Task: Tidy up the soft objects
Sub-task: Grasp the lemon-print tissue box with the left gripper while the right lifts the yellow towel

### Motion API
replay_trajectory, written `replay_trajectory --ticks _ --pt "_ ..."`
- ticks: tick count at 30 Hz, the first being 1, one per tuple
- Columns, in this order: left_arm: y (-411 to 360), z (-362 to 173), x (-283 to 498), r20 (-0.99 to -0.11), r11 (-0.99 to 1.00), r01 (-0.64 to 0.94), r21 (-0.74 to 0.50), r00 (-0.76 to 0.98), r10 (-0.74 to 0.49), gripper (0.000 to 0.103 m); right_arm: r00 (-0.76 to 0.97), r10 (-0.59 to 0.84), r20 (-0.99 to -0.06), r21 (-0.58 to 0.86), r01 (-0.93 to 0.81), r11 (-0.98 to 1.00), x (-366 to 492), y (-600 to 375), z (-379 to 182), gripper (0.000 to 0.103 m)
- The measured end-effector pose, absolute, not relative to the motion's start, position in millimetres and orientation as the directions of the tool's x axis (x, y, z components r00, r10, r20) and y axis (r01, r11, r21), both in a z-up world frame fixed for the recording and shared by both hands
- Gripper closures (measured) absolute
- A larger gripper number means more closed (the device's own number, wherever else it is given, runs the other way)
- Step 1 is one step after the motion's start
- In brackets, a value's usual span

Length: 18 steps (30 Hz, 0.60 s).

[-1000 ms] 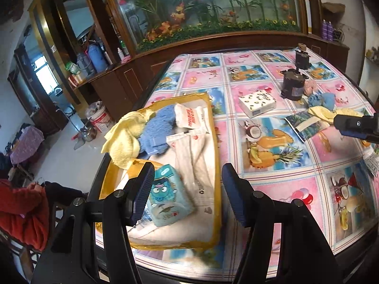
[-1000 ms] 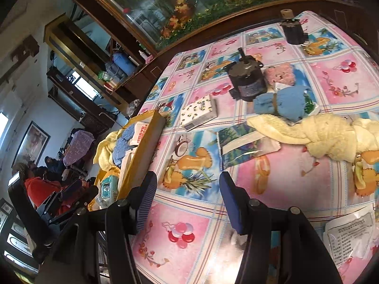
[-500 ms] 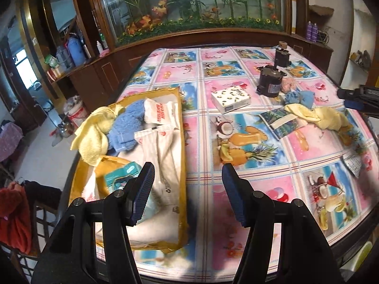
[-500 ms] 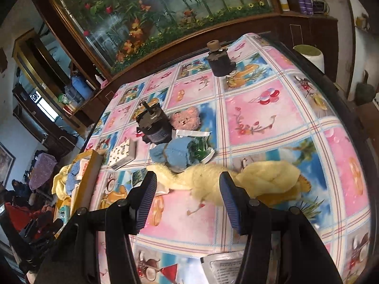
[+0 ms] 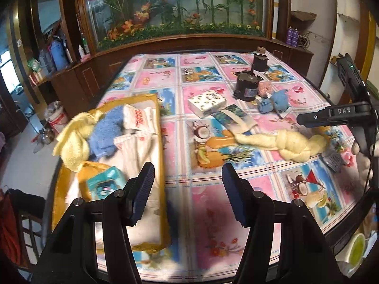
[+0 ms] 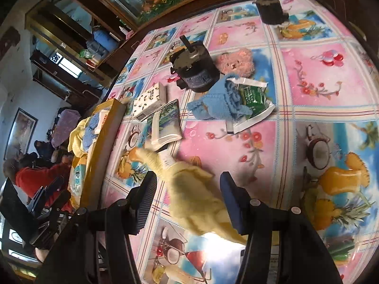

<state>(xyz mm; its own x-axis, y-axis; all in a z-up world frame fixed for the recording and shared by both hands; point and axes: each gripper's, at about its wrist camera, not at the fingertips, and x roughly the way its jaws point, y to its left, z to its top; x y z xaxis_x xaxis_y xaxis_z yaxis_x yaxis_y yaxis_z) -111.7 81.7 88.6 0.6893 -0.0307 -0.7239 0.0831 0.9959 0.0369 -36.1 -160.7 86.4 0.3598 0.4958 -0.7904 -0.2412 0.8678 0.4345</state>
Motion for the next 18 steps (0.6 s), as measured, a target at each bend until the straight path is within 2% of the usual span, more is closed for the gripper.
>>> replay_trajectory --ticks 2,5,7,11,12,14,18 --pt "76.7 82.8 -108.1 -0.739 0.995 0.099 0.008 0.671 -0.061 0.044 0.380 0.441 -0.813 0.363 -0.261 0.894 -40.8 -153.6 86.8 0.046" --pt "72.9 77.4 -105.6 -0.757 0.992 0.119 -0.033 0.645 -0.102 0.044 0.338 0.459 -0.822 0.350 -0.335 0.875 -45.2 -130.1 80.6 0.046" --pt "75.3 77.1 -103.3 -0.764 0.990 0.122 -0.069 0.632 -0.131 0.044 0.348 0.388 -0.854 0.241 -0.397 0.886 -48.7 -107.6 76.1 0.041" --pt "83.3 79.5 -87.4 -0.775 0.973 0.122 -0.194 0.589 -0.229 0.044 0.371 0.278 -0.886 0.085 -0.461 0.883 -50.1 -85.5 61.9 0.041" --pt "84.0 79.6 -80.2 -0.777 0.967 0.118 -0.224 0.577 -0.250 0.044 0.366 0.268 -0.891 0.077 -0.461 0.884 -50.2 -84.3 59.0 0.041" --pt "79.8 79.4 -64.3 -0.784 0.961 0.114 -0.253 0.558 -0.272 0.044 0.368 0.278 -0.887 0.096 -0.442 0.892 -51.6 -89.1 60.2 0.061" --pt "57.9 71.8 -35.3 -0.804 0.965 0.146 -0.219 0.533 -0.263 0.044 0.383 0.320 -0.867 0.173 -0.370 0.913 -59.3 -112.1 67.1 0.061"
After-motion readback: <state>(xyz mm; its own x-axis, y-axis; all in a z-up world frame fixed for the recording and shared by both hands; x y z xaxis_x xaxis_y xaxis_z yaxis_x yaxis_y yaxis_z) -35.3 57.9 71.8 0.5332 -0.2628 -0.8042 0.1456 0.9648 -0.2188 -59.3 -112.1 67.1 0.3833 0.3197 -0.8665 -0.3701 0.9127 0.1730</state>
